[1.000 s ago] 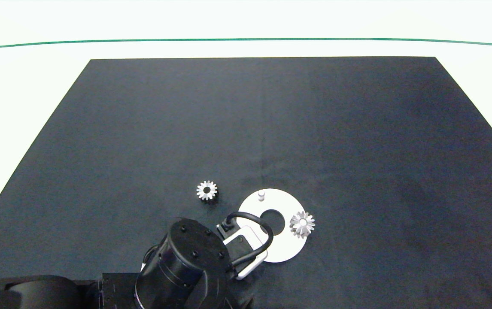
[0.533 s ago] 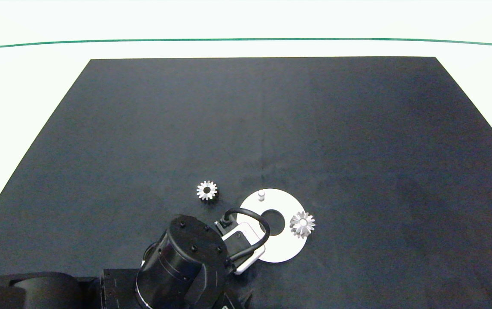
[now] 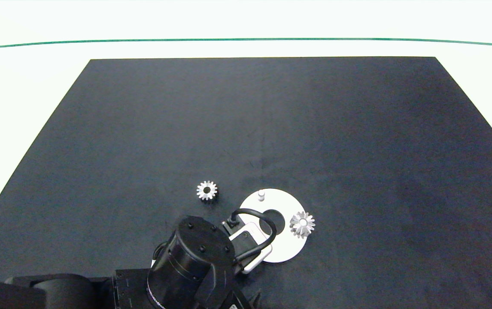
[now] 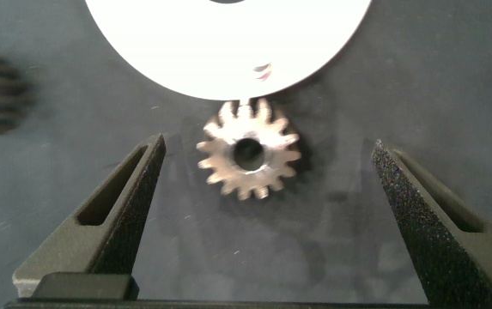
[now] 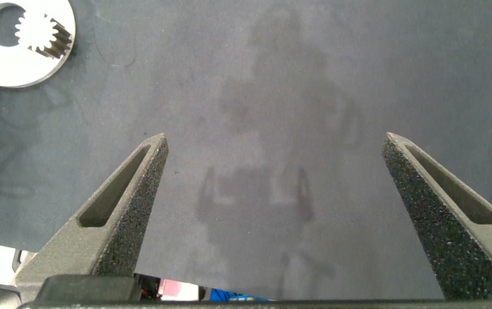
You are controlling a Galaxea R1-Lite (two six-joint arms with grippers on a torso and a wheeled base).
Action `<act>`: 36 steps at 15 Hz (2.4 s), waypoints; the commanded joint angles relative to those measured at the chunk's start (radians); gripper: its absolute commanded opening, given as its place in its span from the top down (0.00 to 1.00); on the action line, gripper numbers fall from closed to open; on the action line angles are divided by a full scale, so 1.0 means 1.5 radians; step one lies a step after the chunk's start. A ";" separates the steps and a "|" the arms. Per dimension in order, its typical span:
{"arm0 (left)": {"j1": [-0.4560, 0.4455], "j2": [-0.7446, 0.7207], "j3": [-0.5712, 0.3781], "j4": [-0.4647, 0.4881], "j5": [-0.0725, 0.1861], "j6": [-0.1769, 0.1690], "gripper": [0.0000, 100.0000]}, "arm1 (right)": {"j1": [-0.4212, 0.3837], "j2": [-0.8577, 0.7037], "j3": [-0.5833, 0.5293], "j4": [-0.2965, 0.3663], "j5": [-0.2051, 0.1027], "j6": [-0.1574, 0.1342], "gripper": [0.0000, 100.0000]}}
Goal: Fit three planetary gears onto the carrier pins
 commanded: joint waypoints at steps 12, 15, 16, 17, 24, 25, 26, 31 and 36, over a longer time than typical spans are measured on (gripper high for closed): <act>0.001 0.020 -0.005 -0.020 -0.006 0.006 0.17 | 0.000 0.001 0.000 0.002 -0.002 0.000 0.00; -0.001 0.021 -0.005 -0.020 -0.006 0.008 0.23 | 0.000 0.001 0.000 0.002 -0.002 0.000 0.00; -0.001 0.021 -0.005 -0.019 -0.006 0.008 0.25 | 0.000 0.001 0.000 0.002 -0.002 0.000 0.00; -0.001 0.021 -0.005 -0.020 -0.006 0.008 0.26 | 0.000 0.001 0.000 0.002 -0.002 0.000 0.00; -0.002 0.021 -0.007 -0.020 -0.006 0.019 0.41 | 0.000 0.000 0.000 0.002 -0.002 0.000 0.00; -0.002 0.020 -0.007 -0.020 -0.006 0.018 0.43 | 0.000 0.000 0.000 0.002 -0.001 0.000 0.00; -0.001 0.020 -0.006 -0.020 -0.006 0.019 0.44 | 0.000 0.000 0.000 0.002 -0.001 0.000 0.00; 0.000 0.021 -0.002 -0.020 -0.019 0.018 0.55 | 0.000 -0.001 0.000 0.002 -0.001 0.000 0.00; 0.002 0.021 0.003 -0.021 -0.020 0.017 0.65 | 0.000 -0.001 0.000 0.002 -0.001 0.000 0.00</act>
